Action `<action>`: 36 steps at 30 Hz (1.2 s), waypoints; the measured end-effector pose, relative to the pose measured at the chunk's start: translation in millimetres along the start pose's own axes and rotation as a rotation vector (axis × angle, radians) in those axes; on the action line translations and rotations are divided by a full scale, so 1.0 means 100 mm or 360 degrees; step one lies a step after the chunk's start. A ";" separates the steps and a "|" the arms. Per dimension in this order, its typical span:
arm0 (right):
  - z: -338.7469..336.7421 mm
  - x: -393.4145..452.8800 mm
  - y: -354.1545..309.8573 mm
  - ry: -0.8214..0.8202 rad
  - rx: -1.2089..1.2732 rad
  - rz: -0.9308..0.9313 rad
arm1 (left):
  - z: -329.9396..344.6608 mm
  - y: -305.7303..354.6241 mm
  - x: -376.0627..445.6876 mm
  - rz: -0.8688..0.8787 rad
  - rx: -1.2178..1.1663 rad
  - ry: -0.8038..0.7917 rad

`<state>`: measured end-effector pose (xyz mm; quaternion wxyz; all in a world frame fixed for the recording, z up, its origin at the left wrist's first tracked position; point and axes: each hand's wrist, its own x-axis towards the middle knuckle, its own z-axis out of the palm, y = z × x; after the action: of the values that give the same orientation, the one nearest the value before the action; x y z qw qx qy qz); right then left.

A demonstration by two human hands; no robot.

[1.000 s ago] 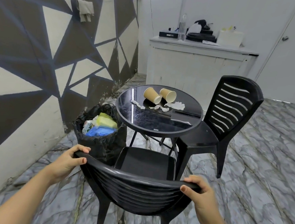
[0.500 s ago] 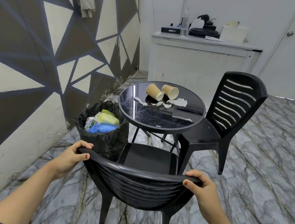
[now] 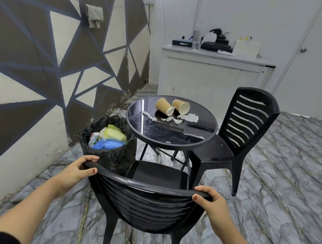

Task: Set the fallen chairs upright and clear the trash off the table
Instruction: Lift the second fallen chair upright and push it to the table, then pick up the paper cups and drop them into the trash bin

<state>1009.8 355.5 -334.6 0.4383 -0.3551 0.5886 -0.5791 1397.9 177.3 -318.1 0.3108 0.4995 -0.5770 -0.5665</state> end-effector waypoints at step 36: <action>1.25 -0.40 -2.84 -0.0294 -0.1679 -0.0813 | -0.22 2.37 -1.45 0.0523 0.1286 0.0363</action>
<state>1115.0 324.4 -41.9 0.0987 -0.7043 0.6523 -0.2622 1409.2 271.3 -55.6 0.2382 0.5417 -0.7857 -0.1802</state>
